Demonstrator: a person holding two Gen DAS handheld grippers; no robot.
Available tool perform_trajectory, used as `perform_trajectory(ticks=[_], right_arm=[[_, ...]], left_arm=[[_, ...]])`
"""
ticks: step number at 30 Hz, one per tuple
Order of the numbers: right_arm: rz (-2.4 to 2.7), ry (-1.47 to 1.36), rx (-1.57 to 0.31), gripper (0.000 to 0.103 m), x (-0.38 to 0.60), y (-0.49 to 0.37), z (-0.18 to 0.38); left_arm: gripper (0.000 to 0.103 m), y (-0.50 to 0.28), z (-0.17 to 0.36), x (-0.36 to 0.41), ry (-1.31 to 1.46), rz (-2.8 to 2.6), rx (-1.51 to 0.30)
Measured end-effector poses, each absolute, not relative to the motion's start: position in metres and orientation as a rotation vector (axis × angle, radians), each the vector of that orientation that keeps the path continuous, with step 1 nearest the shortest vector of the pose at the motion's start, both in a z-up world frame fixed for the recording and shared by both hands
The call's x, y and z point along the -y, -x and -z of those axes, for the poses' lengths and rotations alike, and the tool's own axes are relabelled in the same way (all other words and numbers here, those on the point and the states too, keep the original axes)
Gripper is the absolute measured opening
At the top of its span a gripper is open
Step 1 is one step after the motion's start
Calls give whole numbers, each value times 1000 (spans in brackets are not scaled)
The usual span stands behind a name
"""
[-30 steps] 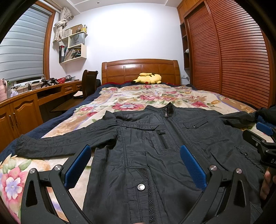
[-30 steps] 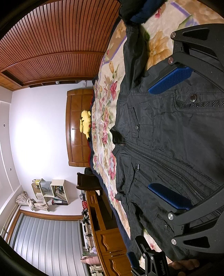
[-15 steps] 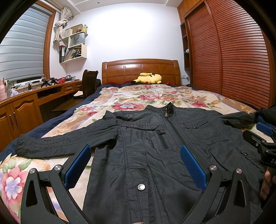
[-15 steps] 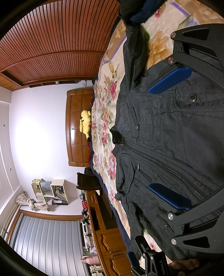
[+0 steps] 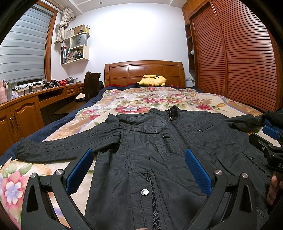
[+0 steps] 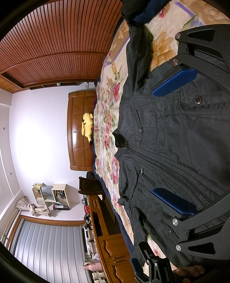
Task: Fold large clothes
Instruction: 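Move the left tool to the jacket sleeve cuff and grasp it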
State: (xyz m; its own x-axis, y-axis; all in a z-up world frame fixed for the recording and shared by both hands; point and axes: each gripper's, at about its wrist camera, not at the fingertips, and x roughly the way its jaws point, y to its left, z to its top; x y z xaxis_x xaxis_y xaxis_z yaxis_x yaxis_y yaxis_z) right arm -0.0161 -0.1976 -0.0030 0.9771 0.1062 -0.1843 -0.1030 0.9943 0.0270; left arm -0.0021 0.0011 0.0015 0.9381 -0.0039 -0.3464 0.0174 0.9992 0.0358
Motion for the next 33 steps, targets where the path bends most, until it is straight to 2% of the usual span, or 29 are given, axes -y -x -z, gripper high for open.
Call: perform_trajectory(ticks=[14,33], right_arm=[[-165,-50,-209,103,195,15,-5],[-335,-20,-199,103,160,-6,-36]], left_arm=[[103,5,-5,-8,-60,-14,-357],[103,15,-12,-96,-72,-134,-428]])
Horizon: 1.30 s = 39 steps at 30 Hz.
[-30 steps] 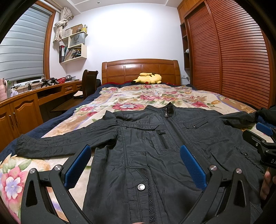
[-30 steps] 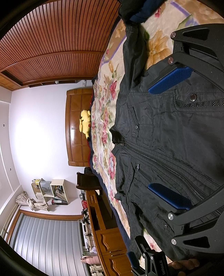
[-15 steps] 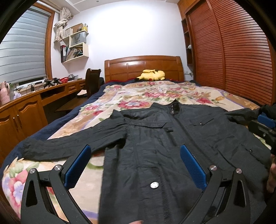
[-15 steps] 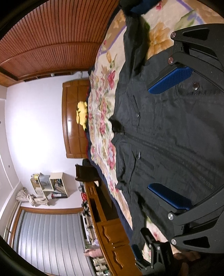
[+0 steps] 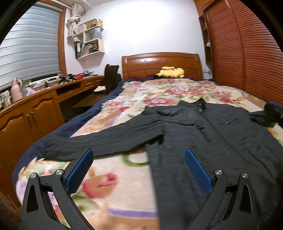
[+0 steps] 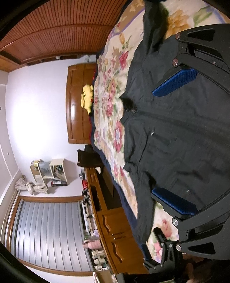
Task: Fold large clothes
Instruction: 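Move the left tool to the jacket sleeve cuff and grasp it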
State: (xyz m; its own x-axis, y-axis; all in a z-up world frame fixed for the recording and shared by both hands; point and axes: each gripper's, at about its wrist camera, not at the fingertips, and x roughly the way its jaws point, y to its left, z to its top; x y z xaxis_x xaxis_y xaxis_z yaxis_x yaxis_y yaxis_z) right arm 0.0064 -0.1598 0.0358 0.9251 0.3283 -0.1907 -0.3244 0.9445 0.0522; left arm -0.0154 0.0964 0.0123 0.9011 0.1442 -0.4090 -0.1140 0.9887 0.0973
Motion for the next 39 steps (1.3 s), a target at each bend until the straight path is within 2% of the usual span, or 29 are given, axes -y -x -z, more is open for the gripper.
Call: perform_trajectory(ticks=[9,18,27,35,37,39], right_arm=[[-413,-3,-228,103,153,-48,-27],[-460,56,-347,103,152,-90,2],[-449,118,-365,103,157,-105,11],[-443,130,-378,103,112,-89,7],[-446,130,-384,103,114,-86,6],[-447,133,-386,103,114,-85,6]], left_arm=[[103,17,-2,-153,-52,-214,-475],[103,3,-1,-213,-80,-261,-537],[103,-20,11,-278,11,-262,-631],[103,-49,22,-332,33,-297,-678],[98,-54,26,-345,64,-305,-691],[85,-59,28,-357,90,-322,-698]])
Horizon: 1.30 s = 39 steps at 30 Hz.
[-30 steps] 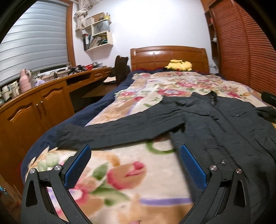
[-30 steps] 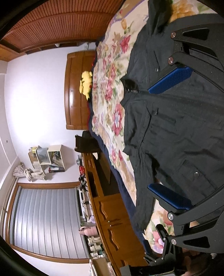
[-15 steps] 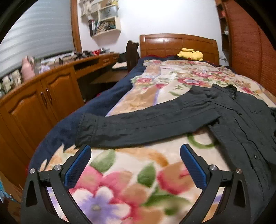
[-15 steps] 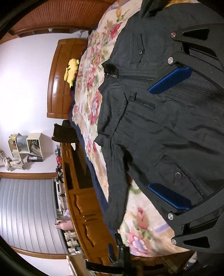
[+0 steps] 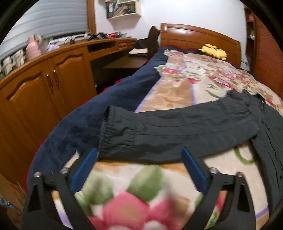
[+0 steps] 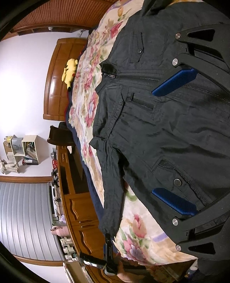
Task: Fold large clothes
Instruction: 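Move the left tool to the jacket sleeve cuff and grasp it, then lift the sleeve with the left gripper and lay it across the jacket body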
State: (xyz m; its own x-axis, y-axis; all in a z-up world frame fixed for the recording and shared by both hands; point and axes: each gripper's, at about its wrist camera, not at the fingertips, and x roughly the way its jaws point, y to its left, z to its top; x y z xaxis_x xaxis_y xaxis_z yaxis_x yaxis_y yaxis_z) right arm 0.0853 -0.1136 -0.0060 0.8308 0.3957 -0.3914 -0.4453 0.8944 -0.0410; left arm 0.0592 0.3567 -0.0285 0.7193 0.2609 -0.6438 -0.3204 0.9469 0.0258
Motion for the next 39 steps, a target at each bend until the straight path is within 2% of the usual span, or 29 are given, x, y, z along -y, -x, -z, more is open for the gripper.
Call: perform_trajectory(ticks=[1,2,10,18,20,21,23,25,26,31,39], right_arm=[[-449,135,-386,103,114,-86,6],[-446,136,-386,103,113,-86,7],[-453,146,-395,103,111,-85,8],[-457,135,-412,103,113,-88,8],[-460,134,-411,103,114,-87,8],[-460,133,-410,103,114,-87,8],[-464,130,-411,103,115,-87,8],[-467,129,-410,103,116,-87,8],[-468,127,-408,103,117,-86,8],[-476,110,-414,103,121,-87,7],[-489,102,-413,103,141,-74,0]], left_arm=[[72,-62,29,-366,103,-356,-690],[68,-64,30,-371,111,-381,-686],[67,-91,50,-411,192,-415,-764],[66,-106,70,-417,222,-412,-864],[56,-111,71,-417,230,-386,-886],[55,-112,71,-417,235,-382,-895],[33,-115,70,-417,259,-346,-917],[17,-115,68,-415,293,-312,-937],[15,-115,64,-411,287,-313,-945],[13,-103,21,-381,230,-323,-873],[12,-99,-78,-261,58,-180,-698]])
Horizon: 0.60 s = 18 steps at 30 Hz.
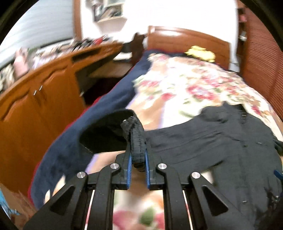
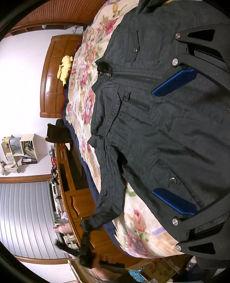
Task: Fold large clothes
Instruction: 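Lift the sleeve with the left gripper and lay it across the jacket body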
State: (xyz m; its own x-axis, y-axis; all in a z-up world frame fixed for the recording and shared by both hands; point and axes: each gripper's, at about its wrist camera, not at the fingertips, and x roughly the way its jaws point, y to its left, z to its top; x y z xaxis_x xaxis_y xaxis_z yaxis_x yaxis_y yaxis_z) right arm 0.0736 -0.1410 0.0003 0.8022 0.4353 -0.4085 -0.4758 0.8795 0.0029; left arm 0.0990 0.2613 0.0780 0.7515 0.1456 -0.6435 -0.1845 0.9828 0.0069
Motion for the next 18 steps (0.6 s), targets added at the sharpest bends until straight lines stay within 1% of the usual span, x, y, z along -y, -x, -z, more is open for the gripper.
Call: perform_trajectory(ticks=[8,13,18], right_arm=[[-421,84,-415,103,182,-58,-2],[-357,46,-400,103,206,-49,-8],[-309,7,-395,103,220,-43,-10]], left_arm=[[12,-111,-114,-132,-19,43,-624],[12,-101,-124,-58,-49,202,-593],[13,-85,-129,-7,-96,314,-575]])
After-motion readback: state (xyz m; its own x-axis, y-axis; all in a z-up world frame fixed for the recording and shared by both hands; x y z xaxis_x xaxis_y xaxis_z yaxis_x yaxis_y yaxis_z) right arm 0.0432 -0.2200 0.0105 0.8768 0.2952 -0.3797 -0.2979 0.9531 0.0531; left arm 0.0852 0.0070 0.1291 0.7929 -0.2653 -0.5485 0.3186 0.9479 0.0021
